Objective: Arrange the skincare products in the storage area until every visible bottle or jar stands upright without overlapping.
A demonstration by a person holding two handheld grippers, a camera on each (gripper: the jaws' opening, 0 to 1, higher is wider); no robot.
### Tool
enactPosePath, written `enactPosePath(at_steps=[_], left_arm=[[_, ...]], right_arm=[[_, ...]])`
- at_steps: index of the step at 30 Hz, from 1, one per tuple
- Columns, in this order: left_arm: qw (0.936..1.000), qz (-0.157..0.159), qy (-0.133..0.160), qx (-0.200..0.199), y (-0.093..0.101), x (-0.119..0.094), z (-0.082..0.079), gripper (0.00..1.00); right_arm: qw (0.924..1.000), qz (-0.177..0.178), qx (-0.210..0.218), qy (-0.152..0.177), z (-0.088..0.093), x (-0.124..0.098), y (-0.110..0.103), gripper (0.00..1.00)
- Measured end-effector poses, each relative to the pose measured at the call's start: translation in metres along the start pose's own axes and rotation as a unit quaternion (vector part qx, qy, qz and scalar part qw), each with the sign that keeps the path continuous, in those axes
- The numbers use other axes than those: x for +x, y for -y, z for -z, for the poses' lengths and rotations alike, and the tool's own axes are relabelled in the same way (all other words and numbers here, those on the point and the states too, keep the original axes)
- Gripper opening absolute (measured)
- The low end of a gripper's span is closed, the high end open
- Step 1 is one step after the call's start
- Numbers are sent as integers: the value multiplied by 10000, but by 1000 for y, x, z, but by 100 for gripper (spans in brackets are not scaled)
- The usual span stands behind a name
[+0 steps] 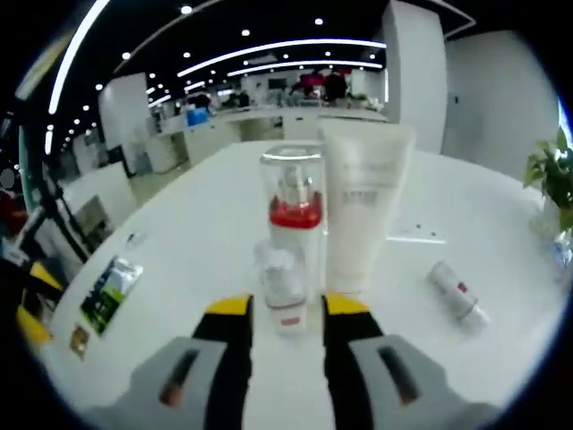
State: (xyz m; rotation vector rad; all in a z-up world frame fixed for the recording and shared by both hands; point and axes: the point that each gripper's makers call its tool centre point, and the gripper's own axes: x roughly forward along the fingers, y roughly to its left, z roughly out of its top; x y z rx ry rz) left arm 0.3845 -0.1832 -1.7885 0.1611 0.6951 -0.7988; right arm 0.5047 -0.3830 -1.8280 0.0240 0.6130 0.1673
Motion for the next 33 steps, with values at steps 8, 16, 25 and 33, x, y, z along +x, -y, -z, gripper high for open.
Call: enactPosePath(at_steps=[8,16,25,33], left_arm=[[10000,66,8,-28,4,3,-1,35],[10000,58,-54,-52,2,4,1,35],[9999,84,-76,-55,4,6,2,35],[9999,74,-117,-48,3,5,4,34]], right_arm=[[9991,-254,-192,-296,14,11,-3,28],[9985,-368,-113,-400,18,13,-8,25],[9970,-502,207,-552,30,10,-17,21],[9966,-369,440,-594,33,15,-4,21]])
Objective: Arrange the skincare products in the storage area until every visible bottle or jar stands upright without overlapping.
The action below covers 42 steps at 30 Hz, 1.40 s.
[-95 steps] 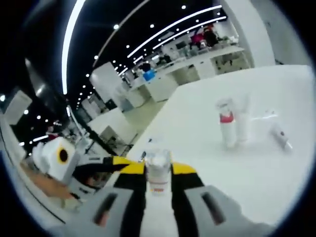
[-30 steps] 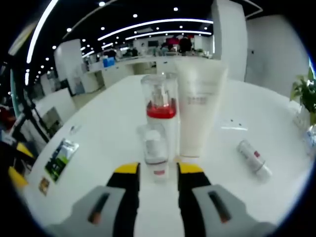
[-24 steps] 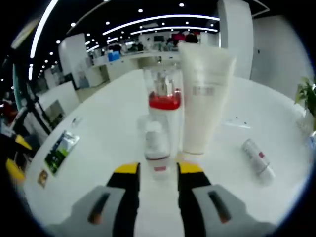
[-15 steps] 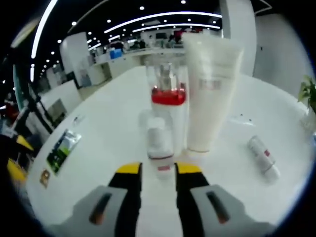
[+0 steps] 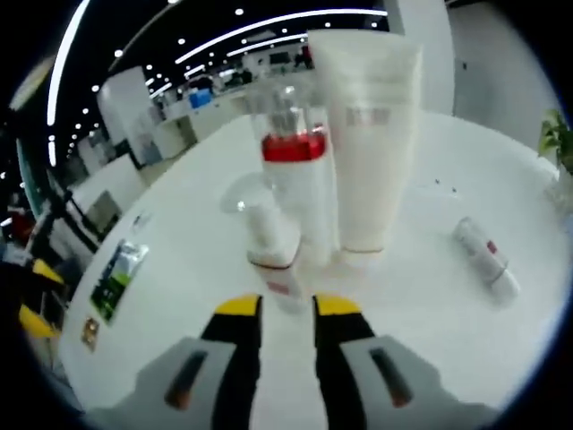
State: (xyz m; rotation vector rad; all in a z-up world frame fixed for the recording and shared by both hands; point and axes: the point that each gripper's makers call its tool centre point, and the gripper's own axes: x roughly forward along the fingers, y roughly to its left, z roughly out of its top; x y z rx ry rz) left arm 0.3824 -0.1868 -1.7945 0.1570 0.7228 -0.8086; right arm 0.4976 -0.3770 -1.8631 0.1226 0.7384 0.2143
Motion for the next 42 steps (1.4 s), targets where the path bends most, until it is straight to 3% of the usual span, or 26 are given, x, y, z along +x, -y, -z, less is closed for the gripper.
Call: enactPosePath(at_steps=[42], left_arm=[[10000,-54,12,-48,-1,-3,2,33]], right_arm=[[9997,150,200,70,-6,8,14,21]])
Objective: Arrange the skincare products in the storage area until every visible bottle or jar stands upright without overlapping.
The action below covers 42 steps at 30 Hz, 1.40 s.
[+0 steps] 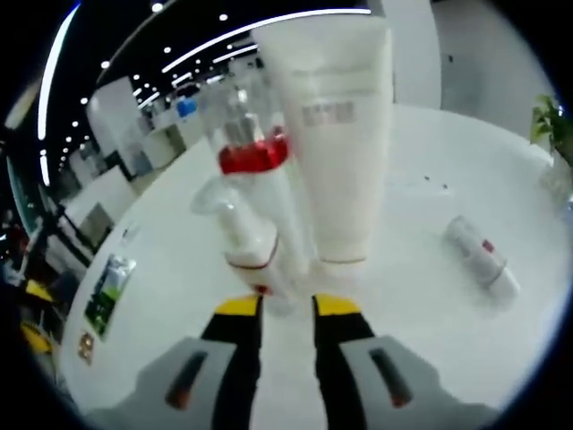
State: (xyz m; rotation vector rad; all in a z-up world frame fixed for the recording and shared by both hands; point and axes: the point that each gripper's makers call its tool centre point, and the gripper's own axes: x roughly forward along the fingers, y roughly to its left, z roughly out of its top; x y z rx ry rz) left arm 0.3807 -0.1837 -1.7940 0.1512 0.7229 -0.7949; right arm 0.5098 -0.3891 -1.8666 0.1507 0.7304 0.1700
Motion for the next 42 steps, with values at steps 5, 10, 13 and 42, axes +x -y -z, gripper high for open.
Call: enactPosePath(at_steps=[5,10,13,42], left_arm=[[10000,-29,-11,-1,-1,-2,1,33],[10000,-11,-11,10,0,-2,1,33],[10000,14,-4,28,2,0,-1,33],[9956,614,465,527,65,-18,-26,34]], right_arm=[[10000,30,-2,-29,1,1,2,21],[10000,41,53,-30,2,0,6,21],[9999,44,102,-41,5,-2,7,21],[9945,452,806,494,54,-132,45,27]])
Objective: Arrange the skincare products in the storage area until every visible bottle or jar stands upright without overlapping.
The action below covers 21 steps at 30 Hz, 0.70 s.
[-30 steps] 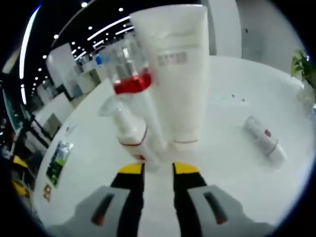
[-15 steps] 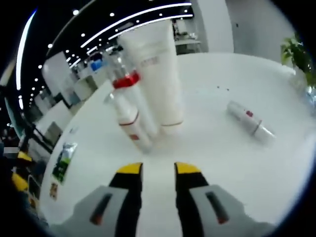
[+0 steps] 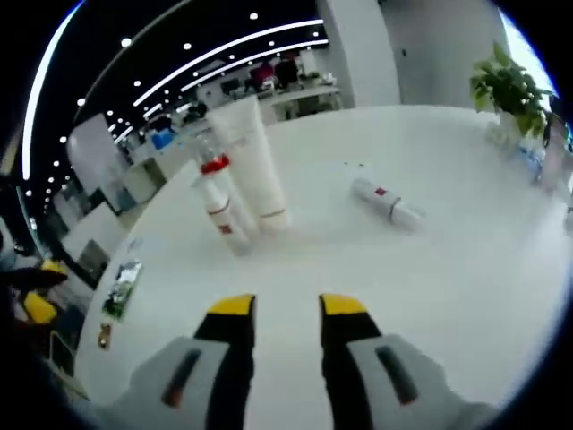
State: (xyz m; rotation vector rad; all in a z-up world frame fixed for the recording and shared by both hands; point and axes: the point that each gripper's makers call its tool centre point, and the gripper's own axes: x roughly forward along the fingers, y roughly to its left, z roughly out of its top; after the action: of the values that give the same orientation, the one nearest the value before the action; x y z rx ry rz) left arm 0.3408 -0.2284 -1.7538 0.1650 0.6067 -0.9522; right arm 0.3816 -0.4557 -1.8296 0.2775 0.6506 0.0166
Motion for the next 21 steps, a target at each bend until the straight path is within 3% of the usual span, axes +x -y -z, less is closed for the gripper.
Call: enactPosePath(at_steps=[7,14,21], left_arm=[[9999,91,43,-22,6,-5,2,34],[9999,136,83,-27,10,-8,0,34],[9998,162,81,-24,20,-7,-1,34]], right_arm=[[9995,26,283,169,13,-27,2,29],[9990,61,401,173,25,-40,6,31],[9985,124,462,264,23,-50,20,33]])
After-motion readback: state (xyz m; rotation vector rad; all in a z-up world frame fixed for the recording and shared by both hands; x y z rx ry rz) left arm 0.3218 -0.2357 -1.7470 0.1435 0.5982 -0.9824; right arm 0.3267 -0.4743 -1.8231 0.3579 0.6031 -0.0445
